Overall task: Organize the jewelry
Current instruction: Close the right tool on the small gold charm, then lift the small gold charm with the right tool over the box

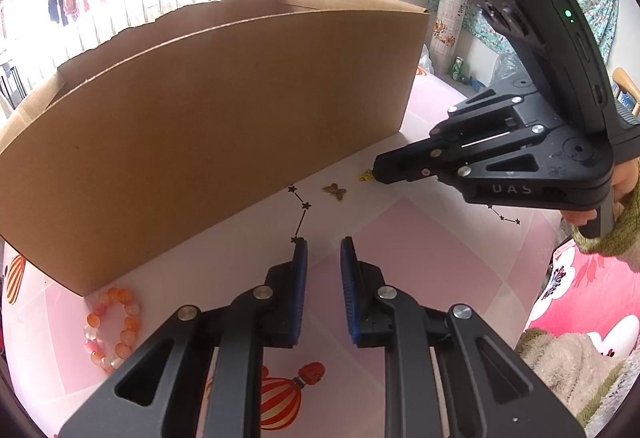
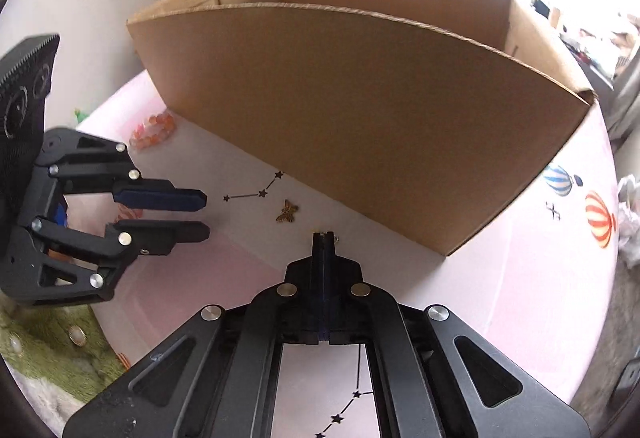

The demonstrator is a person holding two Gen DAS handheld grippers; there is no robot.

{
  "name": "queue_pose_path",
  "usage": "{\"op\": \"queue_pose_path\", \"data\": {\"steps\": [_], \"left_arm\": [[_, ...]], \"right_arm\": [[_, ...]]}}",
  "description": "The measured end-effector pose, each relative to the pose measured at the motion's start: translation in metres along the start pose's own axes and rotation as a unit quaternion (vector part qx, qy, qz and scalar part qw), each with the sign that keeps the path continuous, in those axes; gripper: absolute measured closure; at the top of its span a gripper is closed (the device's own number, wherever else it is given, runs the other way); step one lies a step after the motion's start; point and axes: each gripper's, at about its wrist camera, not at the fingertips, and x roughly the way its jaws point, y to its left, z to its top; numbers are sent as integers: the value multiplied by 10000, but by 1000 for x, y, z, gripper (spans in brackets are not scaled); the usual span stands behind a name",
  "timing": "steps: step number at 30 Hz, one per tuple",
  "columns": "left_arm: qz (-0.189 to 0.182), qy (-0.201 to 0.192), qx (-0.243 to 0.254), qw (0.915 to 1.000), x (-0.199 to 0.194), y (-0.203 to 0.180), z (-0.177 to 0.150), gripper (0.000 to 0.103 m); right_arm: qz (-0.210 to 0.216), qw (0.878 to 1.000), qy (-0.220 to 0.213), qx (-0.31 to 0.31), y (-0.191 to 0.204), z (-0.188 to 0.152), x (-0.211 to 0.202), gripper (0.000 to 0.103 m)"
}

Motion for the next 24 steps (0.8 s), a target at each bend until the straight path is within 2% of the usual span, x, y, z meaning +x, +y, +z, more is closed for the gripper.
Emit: {"op": "queue_pose_path", "data": {"steps": [8, 10, 11, 15, 24], "left_arm": [[-34, -151, 111, 9998, 5, -6, 16, 87], [-44, -150, 227, 9996, 9, -9, 22, 82], [-14, -152, 309, 9994, 12, -10, 25, 76], [82, -129, 567, 9983, 23, -16, 33, 73], [71, 161, 705, 9974, 42, -17, 40, 73]], "right_arm": [[77, 9950, -452, 887, -12, -18, -26, 103], [137, 9928, -532, 1063, -14, -24, -29, 103], [164, 9918, -570, 1134, -17, -28, -32, 103], [282, 9892, -653, 1279, -26, -33, -35, 103], [496, 9842, -836, 1481, -31, -37, -39, 103]]}}
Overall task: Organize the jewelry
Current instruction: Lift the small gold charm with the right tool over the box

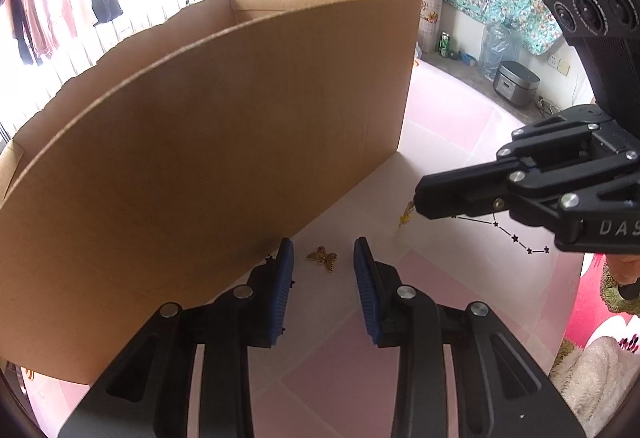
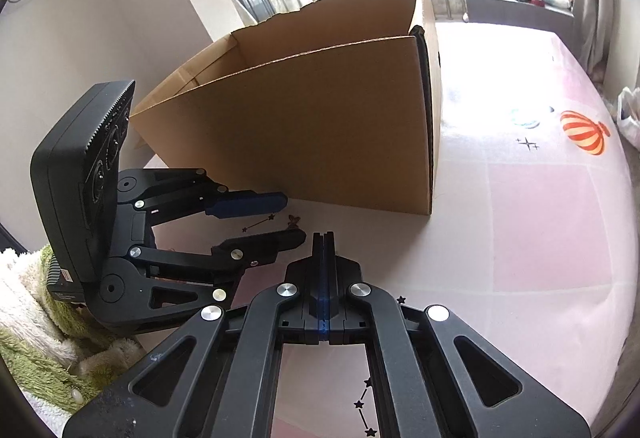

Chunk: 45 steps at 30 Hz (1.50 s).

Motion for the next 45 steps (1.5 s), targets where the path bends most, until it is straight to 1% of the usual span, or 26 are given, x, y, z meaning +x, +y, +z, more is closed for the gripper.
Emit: {"op": "queue_pose_path", "data": {"steps": [2, 4, 6, 7, 10, 14, 17, 26, 28, 35, 38, 41, 45], "left_arm": [[-87, 33, -70, 9999, 2, 3, 1, 73], [-164, 61, -143, 9997, 6, 7, -1, 75], [-174, 75, -66, 9998, 6, 7, -2, 78], [-208, 90, -53, 9997, 7, 7, -1, 79], [-239, 137, -20, 9996, 7, 9, 0, 82], [-219, 175, 76, 9996, 6, 8, 1, 90], [-180, 180, 117, 9996, 5, 5, 0, 91], [-162, 168, 11, 9997, -2, 4, -9, 92], [-170, 161, -9, 9997, 0, 2, -6, 92], [-202, 47, -165, 9996, -12, 7, -11, 92], [-175, -36, -166, 9997, -23, 9, -14, 92], [-150, -174, -205, 9995, -38, 12, -18, 92], [-139, -487, -287, 9983, -63, 16, -18, 92]], "right_arm": [[40, 10000, -26, 30, -2, 0, 0, 103], [53, 10000, -53, 46, -3, 0, 1, 103], [76, 9999, -85, 71, -4, 0, 0, 103], [90, 9999, -106, 89, -11, -7, -12, 103], [120, 9998, -149, 109, -14, -9, -17, 103], [138, 9997, -186, 122, -16, -13, -21, 103], [144, 9996, -201, 143, -17, -16, -25, 103], [122, 9994, -259, 170, -21, -18, -35, 103], [110, 9994, -277, 163, -21, -18, -38, 103], [75, 9994, -327, 120, -17, -18, -46, 103], [35, 9993, -381, 52, -13, -18, -52, 103], [-8, 9988, -489, -14, -7, -15, -63, 103], [-37, 9974, -705, -148, 4, -10, -80, 103]]}}
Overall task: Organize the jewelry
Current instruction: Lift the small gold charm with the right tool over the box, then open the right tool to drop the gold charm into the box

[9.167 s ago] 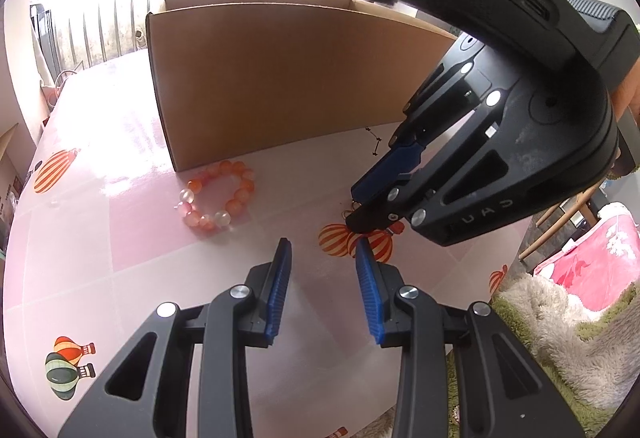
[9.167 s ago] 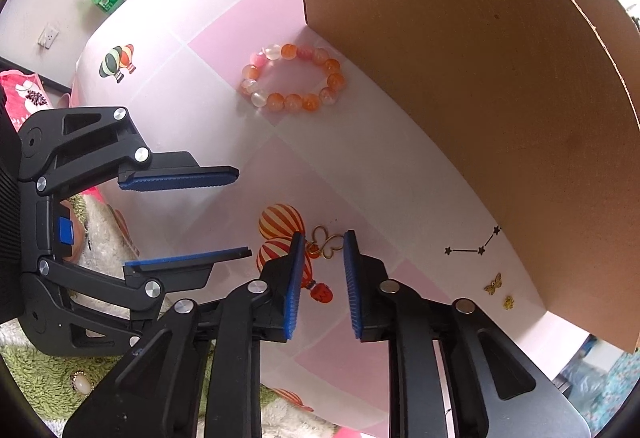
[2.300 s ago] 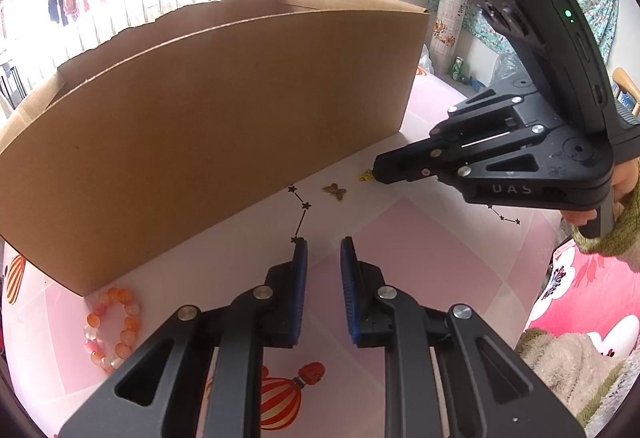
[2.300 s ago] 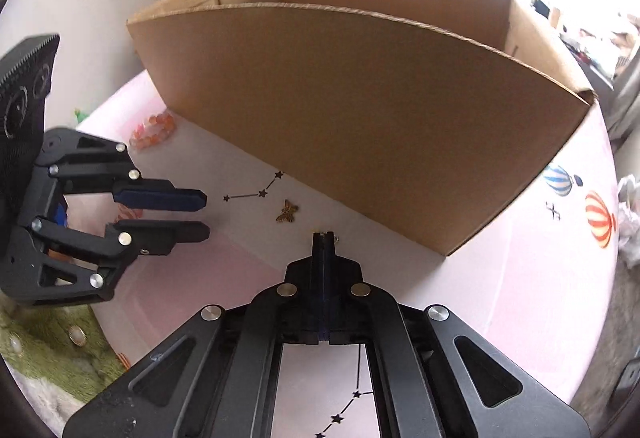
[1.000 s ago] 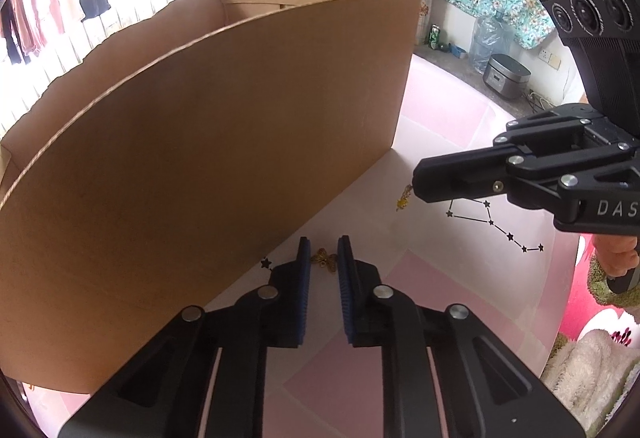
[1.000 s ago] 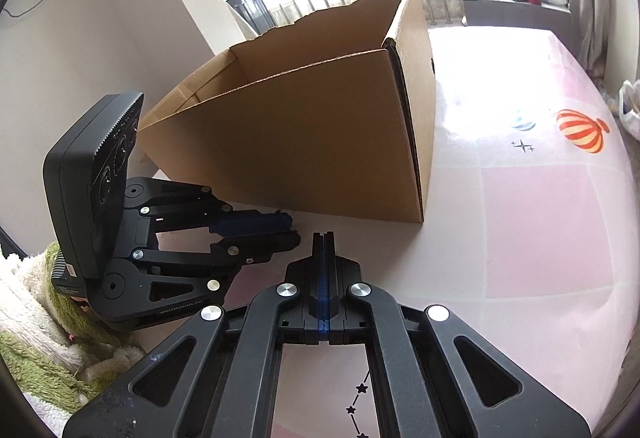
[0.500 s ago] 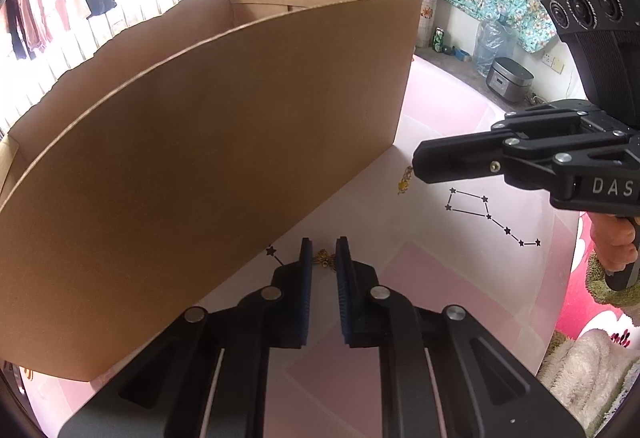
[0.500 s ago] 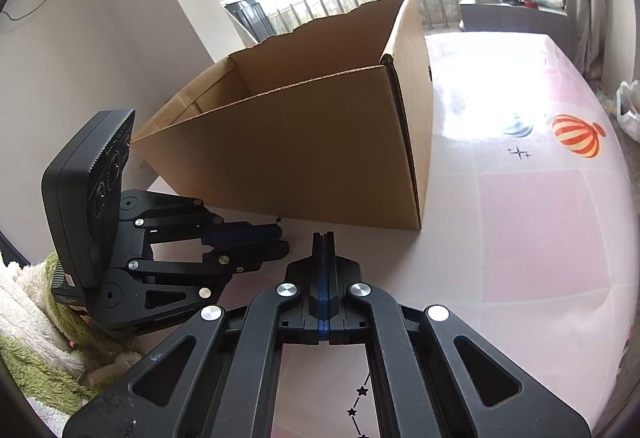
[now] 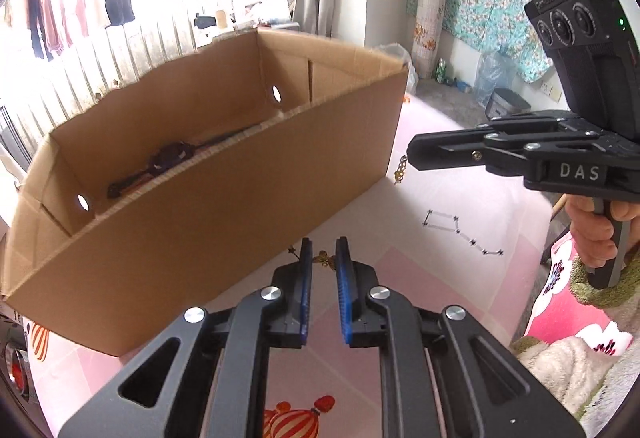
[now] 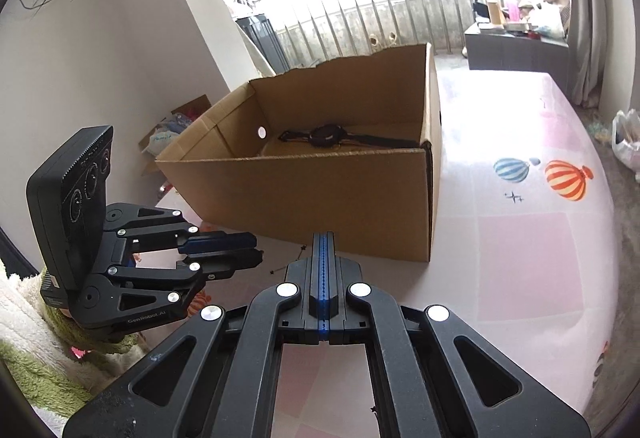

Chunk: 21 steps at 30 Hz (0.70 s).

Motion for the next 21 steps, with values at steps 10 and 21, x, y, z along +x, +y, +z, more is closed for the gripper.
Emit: {"op": "queue_pose_path", "data": {"steps": [10, 21], "left_arm": [[1, -811, -366, 9960, -57, 28, 30, 92], [-481, 224, -1788, 9825, 10, 129, 83, 92]], "right_arm": [[227, 9972, -505, -512, 24, 57, -24, 103], [672, 9930, 973, -24, 7, 137, 86, 103]]}}
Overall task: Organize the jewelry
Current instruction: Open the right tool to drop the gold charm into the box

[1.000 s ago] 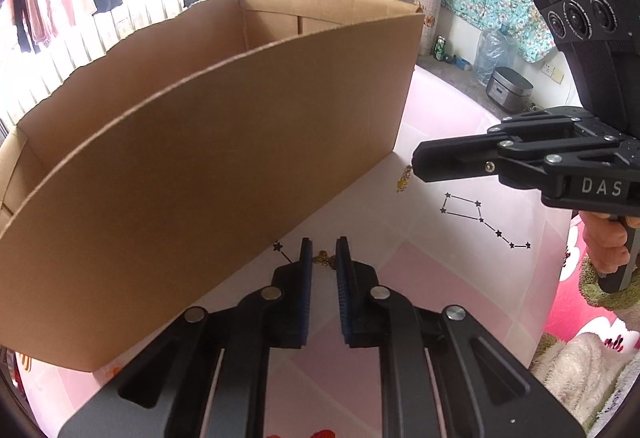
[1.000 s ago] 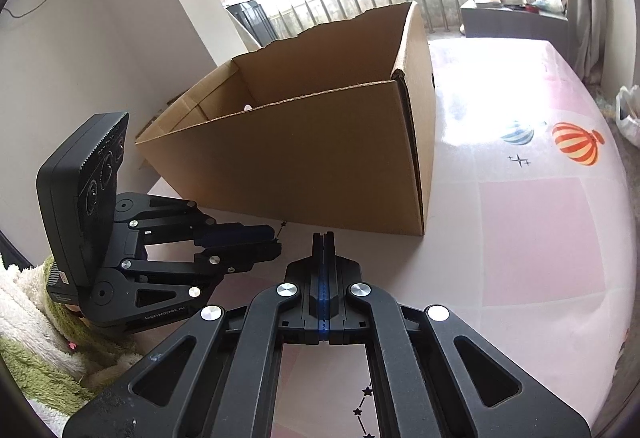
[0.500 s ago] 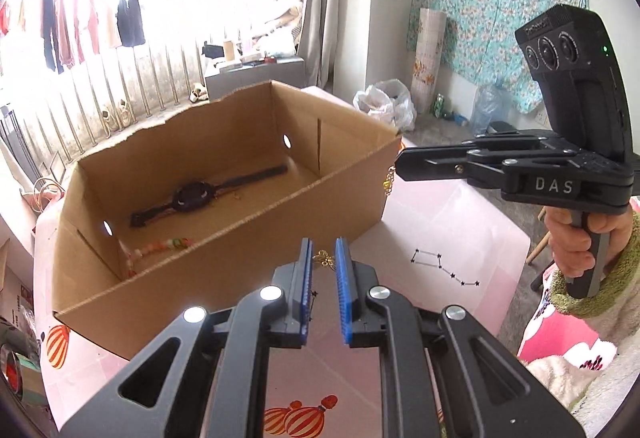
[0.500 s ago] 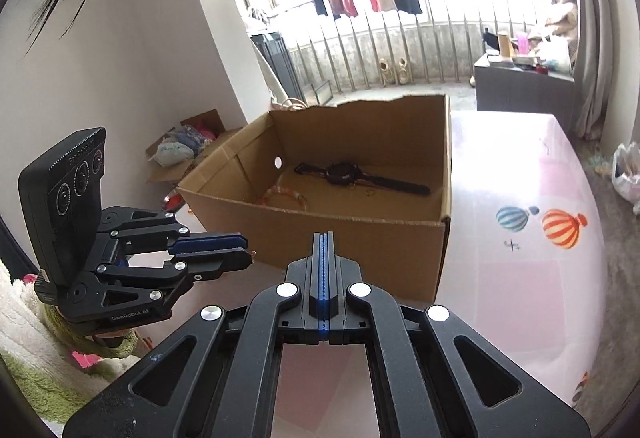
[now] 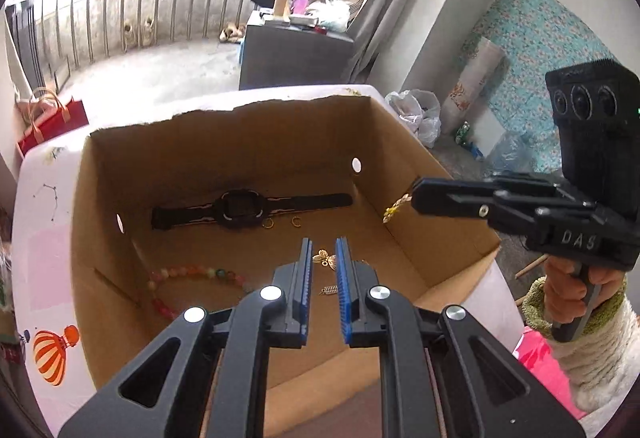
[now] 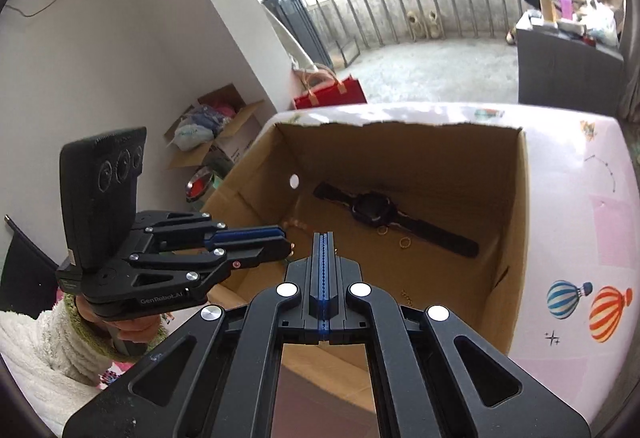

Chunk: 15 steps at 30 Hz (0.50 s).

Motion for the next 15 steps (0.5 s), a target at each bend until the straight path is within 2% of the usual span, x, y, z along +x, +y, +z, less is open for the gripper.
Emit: {"op": "queue_pose_path", "data": {"steps": [3, 6, 15], "left_arm": [[27, 260, -263, 9993, 13, 15, 15, 92], [-28, 458, -576, 9973, 21, 24, 24, 92], [186, 514, -664, 9963, 25, 26, 27, 86]], "right_arm": [[-58, 9988, 434, 235, -13, 5, 23, 103], [-123, 9974, 610, 359, -21, 10, 34, 100], [-153, 9982, 365, 450, -25, 16, 19, 98]]}}
